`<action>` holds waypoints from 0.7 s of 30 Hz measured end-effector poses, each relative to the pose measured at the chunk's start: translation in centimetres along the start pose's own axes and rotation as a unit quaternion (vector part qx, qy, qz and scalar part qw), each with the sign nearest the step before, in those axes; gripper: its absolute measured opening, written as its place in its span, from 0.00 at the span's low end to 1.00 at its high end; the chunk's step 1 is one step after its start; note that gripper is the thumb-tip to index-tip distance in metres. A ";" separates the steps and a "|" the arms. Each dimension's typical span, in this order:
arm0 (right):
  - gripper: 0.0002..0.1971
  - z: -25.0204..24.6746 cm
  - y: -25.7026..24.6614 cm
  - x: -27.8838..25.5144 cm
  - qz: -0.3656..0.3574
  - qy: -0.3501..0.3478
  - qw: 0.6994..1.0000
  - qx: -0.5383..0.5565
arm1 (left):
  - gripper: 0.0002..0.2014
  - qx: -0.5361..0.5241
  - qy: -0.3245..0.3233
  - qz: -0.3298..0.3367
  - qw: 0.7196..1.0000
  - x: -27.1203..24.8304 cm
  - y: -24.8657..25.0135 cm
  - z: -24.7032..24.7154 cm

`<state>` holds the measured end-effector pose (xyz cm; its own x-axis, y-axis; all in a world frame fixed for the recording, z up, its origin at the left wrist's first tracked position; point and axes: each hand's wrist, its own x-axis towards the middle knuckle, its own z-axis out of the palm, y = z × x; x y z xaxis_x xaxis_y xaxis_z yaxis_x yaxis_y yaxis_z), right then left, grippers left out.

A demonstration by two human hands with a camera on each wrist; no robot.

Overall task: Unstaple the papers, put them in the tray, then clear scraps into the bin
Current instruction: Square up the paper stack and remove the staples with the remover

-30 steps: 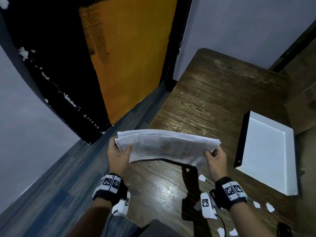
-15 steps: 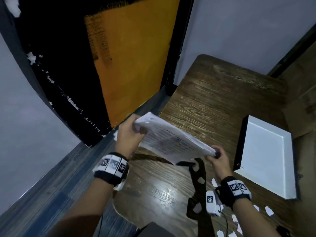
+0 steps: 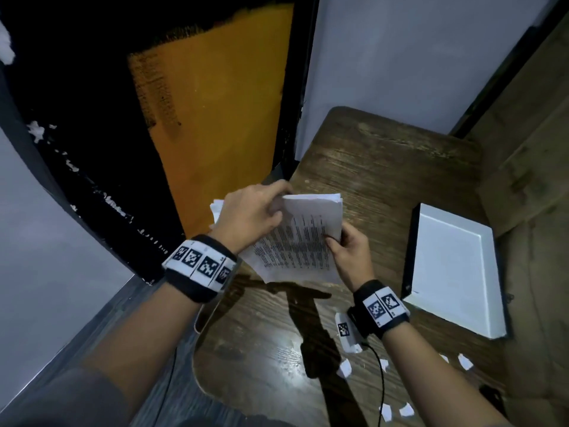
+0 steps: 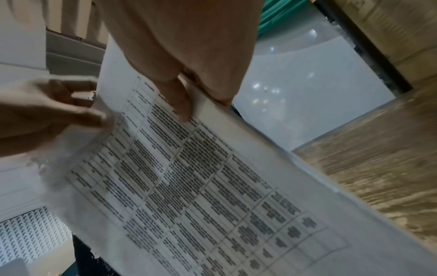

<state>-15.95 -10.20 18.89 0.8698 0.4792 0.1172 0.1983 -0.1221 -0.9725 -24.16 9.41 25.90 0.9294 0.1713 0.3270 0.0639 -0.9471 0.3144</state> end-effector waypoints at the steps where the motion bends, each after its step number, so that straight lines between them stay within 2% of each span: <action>1: 0.23 -0.3 0.1 -0.2 0.003 0.004 1.000 -0.003 | 0.23 0.008 -0.026 -0.034 0.999 -0.7 -1.1 0.1; 4: 0.23 -1.3 0.3 -0.6 0.018 0.027 0.999 0.013 | 0.31 0.014 -0.050 -0.134 0.990 -3.7 -3.5 1.0; 6: 0.23 -1.6 0.2 -0.9 0.019 0.034 0.999 0.023 | 0.34 -0.128 0.003 -0.170 0.977 -5.3 -3.5 1.7; 7: 0.23 -1.6 0.1 -1.0 0.018 0.039 0.999 0.031 | 0.35 -0.236 0.046 -0.185 0.953 -5.8 -3.1 1.9; 9: 0.21 -1.7 0.0 -1.1 0.020 0.052 0.997 0.053 | 0.35 -0.412 0.136 -0.210 0.876 -6.3 -2.3 2.2; 10: 0.19 -1.8 -0.1 -1.2 0.022 0.058 0.996 0.066 | 0.35 -0.463 0.169 -0.214 0.843 -6.3 -1.9 2.2; 11: 0.17 -1.8 -0.2 -1.3 0.021 0.064 0.995 0.079 | 0.33 -0.490 0.192 -0.212 0.823 -6.2 -1.5 2.2; 12: 0.16 -1.8 -0.2 -1.4 0.018 0.070 0.993 0.090 | 0.31 -0.501 0.206 -0.207 0.815 -6.0 -1.0 2.1; 15: 0.14 -1.7 -0.4 -2.3 0.008 0.079 0.989 0.127 | 0.22 -0.497 0.209 -0.179 0.823 -5.4 -0.1 1.9; 17: 0.18 -1.6 0.2 -3.0 0.030 0.076 0.986 0.145 | 0.21 -0.492 0.195 -0.173 0.831 -5.4 0.0 2.4; 19: 0.24 -1.5 1.5 -3.7 0.078 0.082 0.984 0.134 | 0.21 -0.491 0.164 -0.184 0.835 -5.6 -0.5 3.9; 21: 0.26 -1.3 2.6 -4.2 0.109 0.094 0.984 0.109 | 0.20 -0.495 0.101 -0.192 0.842 -6.0 -0.8 5.5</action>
<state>-18.55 -13.67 16.09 0.9531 0.2909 -0.0835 -0.0858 -0.0051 -0.9963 -27.82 7.65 18.82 0.8228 0.5493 0.1456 -0.0819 -0.1388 0.9869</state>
